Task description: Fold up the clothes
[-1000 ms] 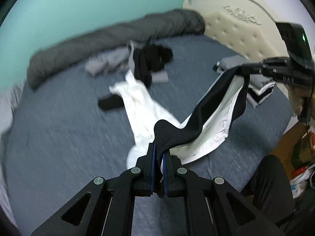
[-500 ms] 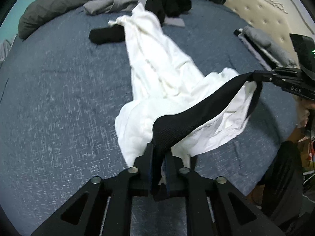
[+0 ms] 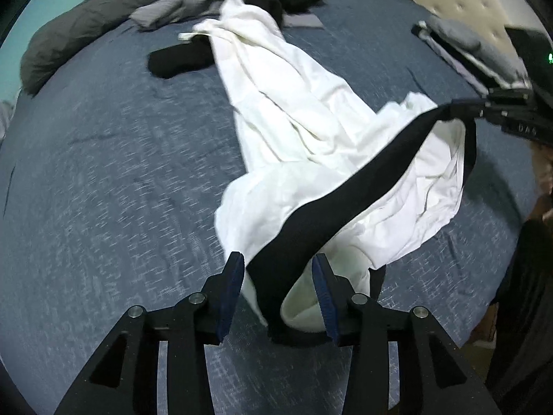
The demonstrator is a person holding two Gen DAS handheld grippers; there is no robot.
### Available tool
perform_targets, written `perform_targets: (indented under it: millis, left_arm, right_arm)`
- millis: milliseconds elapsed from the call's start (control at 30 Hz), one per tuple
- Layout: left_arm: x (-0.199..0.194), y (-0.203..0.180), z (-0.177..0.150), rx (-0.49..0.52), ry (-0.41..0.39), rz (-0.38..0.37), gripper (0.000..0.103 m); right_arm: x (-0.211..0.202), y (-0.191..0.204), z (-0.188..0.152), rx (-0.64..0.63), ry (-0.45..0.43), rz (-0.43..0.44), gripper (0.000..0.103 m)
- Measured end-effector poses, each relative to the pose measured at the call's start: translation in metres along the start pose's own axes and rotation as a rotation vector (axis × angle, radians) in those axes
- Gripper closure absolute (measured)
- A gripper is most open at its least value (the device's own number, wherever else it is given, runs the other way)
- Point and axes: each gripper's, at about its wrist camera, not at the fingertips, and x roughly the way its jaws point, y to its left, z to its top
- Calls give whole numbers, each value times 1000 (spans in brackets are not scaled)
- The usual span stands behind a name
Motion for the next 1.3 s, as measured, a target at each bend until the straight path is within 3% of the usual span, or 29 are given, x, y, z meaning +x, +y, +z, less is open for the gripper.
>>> perform_targets:
  millis: [100,167,367,667,800,900,967,1067,1300]
  left_arm:
    - [13,-5,3,34,11,-4,59]
    - [18,-8,3,47,10,-11,59]
    - [27,-12,1,77,18,-9,61]
    - [28,-8,8,48,14,-12,63]
    - [29,-6,10,7,12,-24,79]
    - [29,-5,10,-19,10,-40,85]
    - [28,-4,10,-37,8,-52,87]
    - [23,-2,8,-64,-5,-74,91]
    - [19,2,7,-107,-4,-119,90]
  right_arm:
    - [3,1,-4,-15,12,-37,96]
    - [4,2,-7,-23,20,-61,82]
    - [-4,1,-24,14,-12,-83,70]
    - [3,-3,-33,76,12,-73,70]
    - [10,-1,-29,94,35,-80,70]
    - [20,-6,-30,117,73,-90,71]
    - [22,-12,-31,144,77,-86,85]
    - [21,-17,-33,159,69,-89,96]
    - [16,-19,-36,155,50,-93,98]
